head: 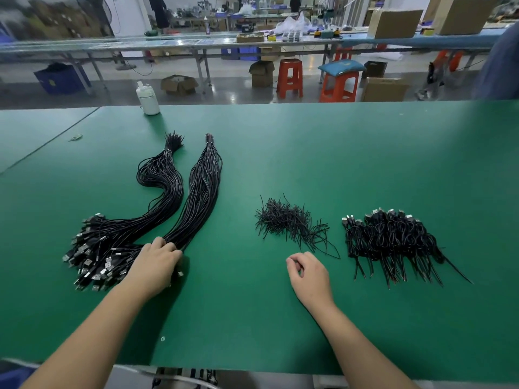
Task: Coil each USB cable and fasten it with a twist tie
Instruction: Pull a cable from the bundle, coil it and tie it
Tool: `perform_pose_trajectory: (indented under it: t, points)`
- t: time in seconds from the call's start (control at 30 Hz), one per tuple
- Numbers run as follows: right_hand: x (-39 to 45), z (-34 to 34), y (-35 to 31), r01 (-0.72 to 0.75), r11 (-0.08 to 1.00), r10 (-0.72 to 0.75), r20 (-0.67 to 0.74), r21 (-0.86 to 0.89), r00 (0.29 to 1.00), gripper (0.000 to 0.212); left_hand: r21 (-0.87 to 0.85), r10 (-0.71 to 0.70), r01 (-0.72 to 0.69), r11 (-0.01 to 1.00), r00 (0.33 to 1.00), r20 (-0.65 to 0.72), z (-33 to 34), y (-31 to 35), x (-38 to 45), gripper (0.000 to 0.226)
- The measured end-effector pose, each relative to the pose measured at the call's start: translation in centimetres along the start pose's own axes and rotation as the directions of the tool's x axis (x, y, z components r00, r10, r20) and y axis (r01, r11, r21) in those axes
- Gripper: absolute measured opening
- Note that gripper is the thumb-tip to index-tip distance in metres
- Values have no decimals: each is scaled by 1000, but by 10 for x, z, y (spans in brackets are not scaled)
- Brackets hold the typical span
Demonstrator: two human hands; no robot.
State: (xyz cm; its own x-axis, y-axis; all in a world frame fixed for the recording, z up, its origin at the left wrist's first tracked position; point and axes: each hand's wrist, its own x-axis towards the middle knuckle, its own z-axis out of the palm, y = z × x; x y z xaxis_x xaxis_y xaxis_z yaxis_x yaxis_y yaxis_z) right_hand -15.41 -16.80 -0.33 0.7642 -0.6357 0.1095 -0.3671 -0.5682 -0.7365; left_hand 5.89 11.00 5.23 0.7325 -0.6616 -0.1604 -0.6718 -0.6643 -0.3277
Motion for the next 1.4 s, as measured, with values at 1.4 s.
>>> perform_pose_trajectory:
  t: [1.4]
  points:
    - [0,-9,-76,-186,824,95,193,535,977,30,-430,-235,189,883,970,-57,-11,85,76,63]
